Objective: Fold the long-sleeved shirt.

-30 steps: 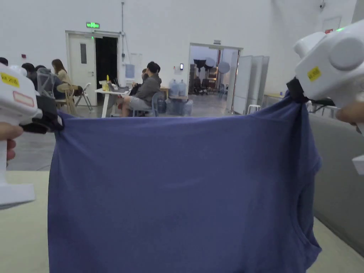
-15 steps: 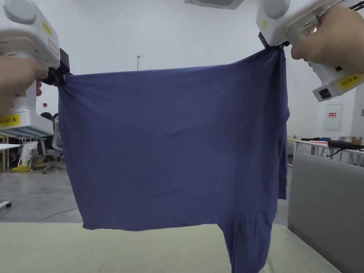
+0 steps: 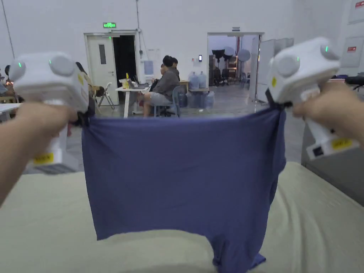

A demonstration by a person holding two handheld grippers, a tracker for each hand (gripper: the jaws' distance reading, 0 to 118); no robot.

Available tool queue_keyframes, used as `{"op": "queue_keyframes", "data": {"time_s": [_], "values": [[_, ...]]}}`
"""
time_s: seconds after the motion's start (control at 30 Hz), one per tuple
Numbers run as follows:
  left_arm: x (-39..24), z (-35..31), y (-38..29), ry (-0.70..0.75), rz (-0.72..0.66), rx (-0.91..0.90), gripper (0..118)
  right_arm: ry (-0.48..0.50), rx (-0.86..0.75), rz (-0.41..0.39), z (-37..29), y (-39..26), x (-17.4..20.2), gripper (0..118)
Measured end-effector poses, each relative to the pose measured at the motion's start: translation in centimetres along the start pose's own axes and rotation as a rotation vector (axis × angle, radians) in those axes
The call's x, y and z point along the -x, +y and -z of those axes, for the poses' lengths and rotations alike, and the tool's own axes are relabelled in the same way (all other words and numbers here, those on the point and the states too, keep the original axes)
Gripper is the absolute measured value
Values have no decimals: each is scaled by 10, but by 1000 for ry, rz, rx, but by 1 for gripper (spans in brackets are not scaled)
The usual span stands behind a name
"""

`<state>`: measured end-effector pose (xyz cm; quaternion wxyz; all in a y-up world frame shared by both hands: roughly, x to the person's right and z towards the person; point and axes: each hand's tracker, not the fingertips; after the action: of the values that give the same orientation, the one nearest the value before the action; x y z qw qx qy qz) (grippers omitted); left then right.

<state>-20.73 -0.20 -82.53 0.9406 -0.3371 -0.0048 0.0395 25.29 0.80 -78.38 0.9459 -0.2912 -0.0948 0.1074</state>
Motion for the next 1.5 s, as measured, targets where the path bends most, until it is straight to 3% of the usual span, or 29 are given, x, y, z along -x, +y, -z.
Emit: {"op": "queue_keyframes", "data": {"time_s": [0.1, 0.3, 0.43, 0.6, 0.77, 0.97, 1.23, 1.5], "values": [[10, 52, -66, -17, -19, 112, 0, 55, 140, 63, 49, -80, 21, 0], [37, 82, -144, -26, 2, 257, 0, 133, 259, 57, 75, -170, 33, 0], [53, 47, -164, -49, 39, 267, 0, 209, 239, 50, 32, -195, 22, 0], [66, -21, -218, -65, 96, 277, 0, 263, 247, -46, -41, -247, 22, 0], [81, -73, -309, -64, 150, 342, 0, 299, 257, -41, -107, -326, 25, 0], [104, -104, -417, -108, 84, 428, 0, 326, 361, -35, -148, -430, 32, 0], [114, -114, -520, -89, 153, 503, 0, 350, 491, -15, -178, -545, 44, 0], [128, -96, -592, -116, 124, 626, 0, 335, 616, -16, -164, -606, 51, 0]]}}
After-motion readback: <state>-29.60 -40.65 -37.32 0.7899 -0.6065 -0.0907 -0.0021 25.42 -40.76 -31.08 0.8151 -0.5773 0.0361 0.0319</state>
